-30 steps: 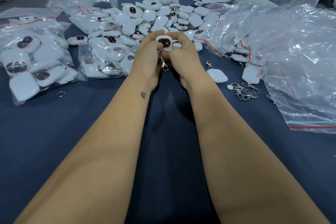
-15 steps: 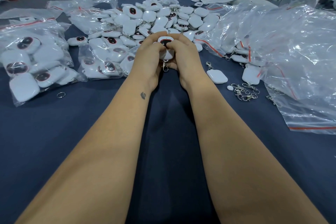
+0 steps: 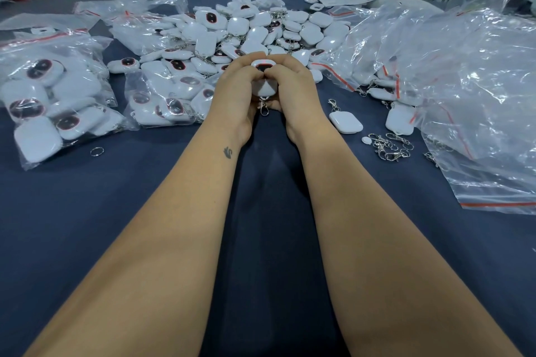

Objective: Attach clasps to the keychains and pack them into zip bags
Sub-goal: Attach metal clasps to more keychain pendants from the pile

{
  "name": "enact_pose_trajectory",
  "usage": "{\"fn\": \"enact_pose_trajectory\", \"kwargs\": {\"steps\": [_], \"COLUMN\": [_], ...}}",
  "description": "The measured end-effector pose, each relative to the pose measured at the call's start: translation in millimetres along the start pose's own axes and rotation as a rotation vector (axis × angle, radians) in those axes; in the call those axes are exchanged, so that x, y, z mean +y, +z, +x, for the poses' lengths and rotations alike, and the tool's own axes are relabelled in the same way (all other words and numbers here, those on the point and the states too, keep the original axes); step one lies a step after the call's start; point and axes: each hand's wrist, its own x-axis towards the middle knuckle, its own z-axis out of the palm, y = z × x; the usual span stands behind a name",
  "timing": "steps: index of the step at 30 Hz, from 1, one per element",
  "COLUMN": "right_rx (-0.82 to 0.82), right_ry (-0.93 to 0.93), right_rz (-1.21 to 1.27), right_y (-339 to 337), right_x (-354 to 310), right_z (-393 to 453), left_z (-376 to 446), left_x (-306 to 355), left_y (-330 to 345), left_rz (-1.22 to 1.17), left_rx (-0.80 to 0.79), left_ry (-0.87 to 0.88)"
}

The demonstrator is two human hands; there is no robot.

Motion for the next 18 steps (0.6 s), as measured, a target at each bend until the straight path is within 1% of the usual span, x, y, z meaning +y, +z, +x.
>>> {"fn": "enact_pose_trajectory", "kwargs": {"steps": [11,18], "right_rx": [0.002,-0.006], "right_ry": [-0.002,-0.005], "right_rz": [-0.023,0.001], "right_y": [1.4,0.7], "right_x": [-1.1,-1.6], "right_z": [-0.2,-1.5], "left_z": [-2.5,-1.6], "left_x": [0.8,0.1], "left_y": [3.2,3.1], "left_rz": [-0.03,0.0], "left_rx": [0.012,0.008], "left_ry": [0.004,0.019]}}
